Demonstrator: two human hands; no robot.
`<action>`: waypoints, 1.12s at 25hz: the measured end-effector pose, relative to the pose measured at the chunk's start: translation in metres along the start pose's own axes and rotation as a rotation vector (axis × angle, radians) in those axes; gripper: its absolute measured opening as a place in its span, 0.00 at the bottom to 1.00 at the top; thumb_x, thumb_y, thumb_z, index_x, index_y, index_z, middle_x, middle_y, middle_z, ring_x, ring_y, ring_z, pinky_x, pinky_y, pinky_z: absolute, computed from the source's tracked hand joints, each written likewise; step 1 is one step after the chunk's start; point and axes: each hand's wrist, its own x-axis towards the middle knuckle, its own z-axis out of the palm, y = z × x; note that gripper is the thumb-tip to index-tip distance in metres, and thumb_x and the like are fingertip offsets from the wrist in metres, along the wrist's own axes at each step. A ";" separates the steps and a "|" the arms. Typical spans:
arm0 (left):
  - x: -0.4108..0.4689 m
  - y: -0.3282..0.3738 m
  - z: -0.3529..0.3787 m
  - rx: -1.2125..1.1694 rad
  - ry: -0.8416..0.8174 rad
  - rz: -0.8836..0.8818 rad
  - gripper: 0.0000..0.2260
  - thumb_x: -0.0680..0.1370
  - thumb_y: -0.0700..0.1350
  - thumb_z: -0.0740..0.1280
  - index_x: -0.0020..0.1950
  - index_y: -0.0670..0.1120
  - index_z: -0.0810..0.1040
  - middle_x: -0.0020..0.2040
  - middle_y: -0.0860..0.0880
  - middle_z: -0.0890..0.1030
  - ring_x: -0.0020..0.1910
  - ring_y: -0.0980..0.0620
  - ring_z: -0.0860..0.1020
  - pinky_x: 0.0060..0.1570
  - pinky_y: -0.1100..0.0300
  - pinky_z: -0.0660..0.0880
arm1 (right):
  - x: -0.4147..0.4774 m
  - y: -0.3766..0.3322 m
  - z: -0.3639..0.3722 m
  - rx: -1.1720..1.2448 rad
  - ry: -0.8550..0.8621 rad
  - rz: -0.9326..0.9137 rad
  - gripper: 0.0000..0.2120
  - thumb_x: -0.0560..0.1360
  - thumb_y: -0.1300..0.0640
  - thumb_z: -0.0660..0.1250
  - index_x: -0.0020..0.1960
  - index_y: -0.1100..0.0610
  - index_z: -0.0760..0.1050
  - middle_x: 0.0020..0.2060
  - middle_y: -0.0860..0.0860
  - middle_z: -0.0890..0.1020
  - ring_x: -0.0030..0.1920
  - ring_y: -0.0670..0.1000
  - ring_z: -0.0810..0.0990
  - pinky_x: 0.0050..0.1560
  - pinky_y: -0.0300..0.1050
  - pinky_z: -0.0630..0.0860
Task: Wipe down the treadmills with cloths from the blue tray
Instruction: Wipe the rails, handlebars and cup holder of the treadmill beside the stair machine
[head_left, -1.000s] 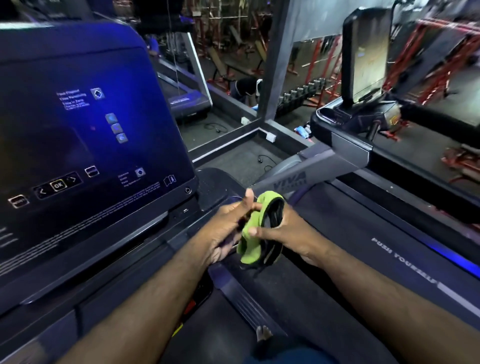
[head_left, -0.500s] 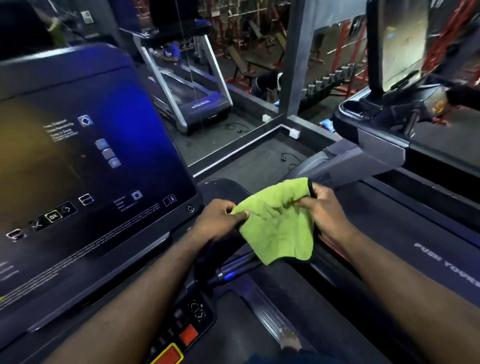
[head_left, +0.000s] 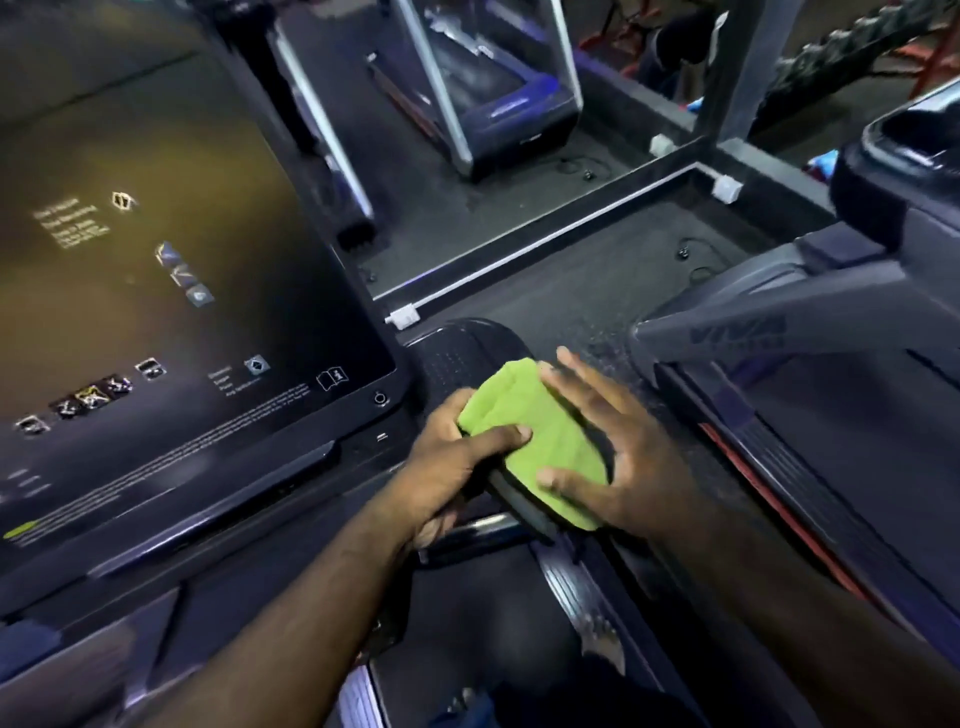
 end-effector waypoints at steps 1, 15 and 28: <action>0.002 -0.005 0.003 -0.090 -0.036 -0.032 0.23 0.72 0.40 0.79 0.64 0.37 0.77 0.53 0.38 0.83 0.53 0.43 0.81 0.59 0.44 0.79 | 0.008 0.005 0.001 -0.115 -0.109 -0.056 0.46 0.71 0.35 0.76 0.83 0.37 0.57 0.82 0.44 0.62 0.80 0.47 0.66 0.78 0.48 0.68; 0.022 -0.088 -0.076 1.782 -0.257 0.148 0.47 0.77 0.80 0.42 0.86 0.51 0.43 0.84 0.53 0.31 0.81 0.53 0.27 0.81 0.41 0.34 | 0.029 0.083 0.057 -0.689 -0.164 0.050 0.33 0.86 0.44 0.53 0.86 0.54 0.48 0.85 0.62 0.46 0.83 0.69 0.48 0.80 0.66 0.57; 0.023 -0.093 -0.077 1.798 -0.222 0.198 0.51 0.74 0.81 0.36 0.86 0.48 0.46 0.84 0.51 0.31 0.81 0.50 0.27 0.81 0.39 0.37 | 0.069 0.088 0.068 -0.647 -0.193 0.096 0.29 0.86 0.45 0.56 0.85 0.43 0.51 0.86 0.52 0.47 0.85 0.63 0.49 0.76 0.65 0.64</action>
